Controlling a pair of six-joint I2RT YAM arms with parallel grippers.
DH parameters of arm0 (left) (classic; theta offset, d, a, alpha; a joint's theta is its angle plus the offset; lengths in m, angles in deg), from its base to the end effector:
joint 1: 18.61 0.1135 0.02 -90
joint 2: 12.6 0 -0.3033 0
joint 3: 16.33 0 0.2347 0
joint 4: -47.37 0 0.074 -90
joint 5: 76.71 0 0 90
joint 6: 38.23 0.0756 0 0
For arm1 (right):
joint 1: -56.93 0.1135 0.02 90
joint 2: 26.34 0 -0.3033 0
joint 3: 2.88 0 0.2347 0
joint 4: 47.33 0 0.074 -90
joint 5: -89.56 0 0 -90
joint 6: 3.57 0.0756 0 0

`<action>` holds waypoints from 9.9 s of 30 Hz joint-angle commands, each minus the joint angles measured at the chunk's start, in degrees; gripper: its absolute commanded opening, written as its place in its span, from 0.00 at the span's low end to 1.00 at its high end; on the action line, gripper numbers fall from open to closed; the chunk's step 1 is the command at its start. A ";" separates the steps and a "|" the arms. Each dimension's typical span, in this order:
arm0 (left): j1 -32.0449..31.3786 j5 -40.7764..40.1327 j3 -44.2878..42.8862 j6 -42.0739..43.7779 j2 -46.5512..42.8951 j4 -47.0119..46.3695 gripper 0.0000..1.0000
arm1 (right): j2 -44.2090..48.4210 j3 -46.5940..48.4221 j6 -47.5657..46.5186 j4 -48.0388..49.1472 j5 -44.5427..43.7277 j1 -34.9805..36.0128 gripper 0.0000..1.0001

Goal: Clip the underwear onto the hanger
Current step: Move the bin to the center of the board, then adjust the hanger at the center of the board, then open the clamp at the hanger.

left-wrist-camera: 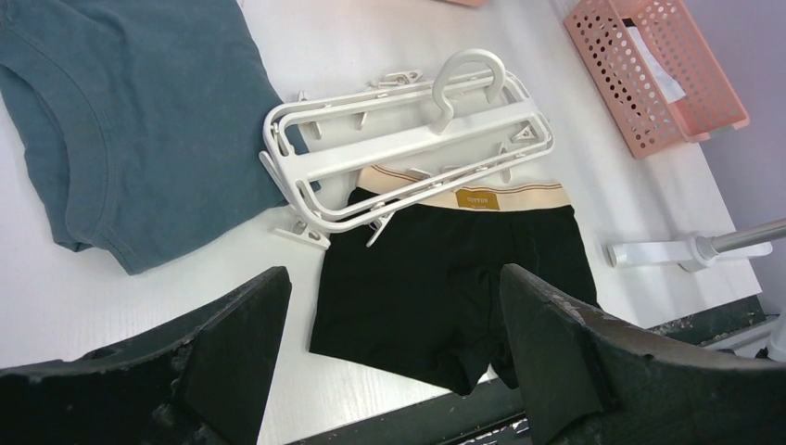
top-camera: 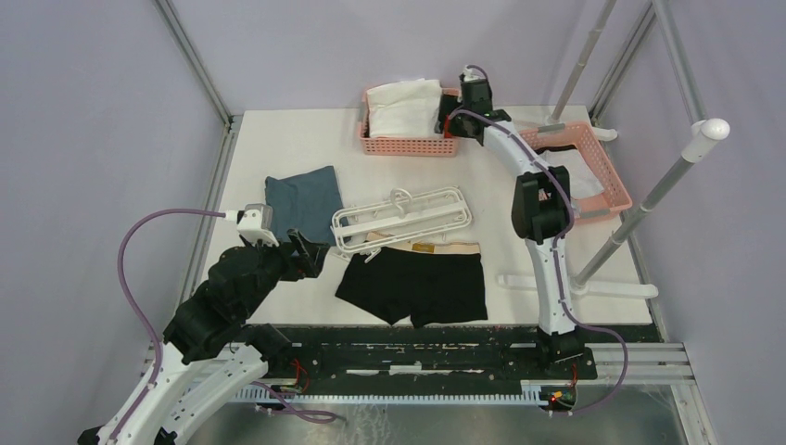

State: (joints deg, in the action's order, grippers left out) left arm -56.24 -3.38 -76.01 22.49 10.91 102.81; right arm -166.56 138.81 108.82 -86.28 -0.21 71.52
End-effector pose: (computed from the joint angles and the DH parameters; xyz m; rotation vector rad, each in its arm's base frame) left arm 0.0683 -0.0253 0.3247 -0.0592 1.9250 -0.5154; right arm 0.5868 0.1531 0.2226 0.1507 2.2437 0.3561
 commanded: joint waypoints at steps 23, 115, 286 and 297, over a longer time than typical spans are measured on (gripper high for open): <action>0.17 0.94 -0.49 3.13 5.73 -7.06 0.90 | 41.16 -46.50 -5.07 24.03 35.22 4.56 0.79; 0.18 0.09 2.85 6.52 5.95 -10.45 0.90 | 45.24 -43.02 -21.71 14.34 4.02 11.26 0.52; 10.08 23.72 9.72 -19.05 50.93 -64.76 0.88 | 35.21 -21.69 -30.33 -17.27 19.11 9.27 0.00; 12.38 28.70 7.56 -20.77 57.88 -69.57 0.71 | 34.53 -22.08 -32.03 -17.08 21.11 9.28 0.00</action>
State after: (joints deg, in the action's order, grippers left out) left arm -44.92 21.74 -66.24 5.05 67.37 38.77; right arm -133.08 116.01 78.09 -107.57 18.26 80.78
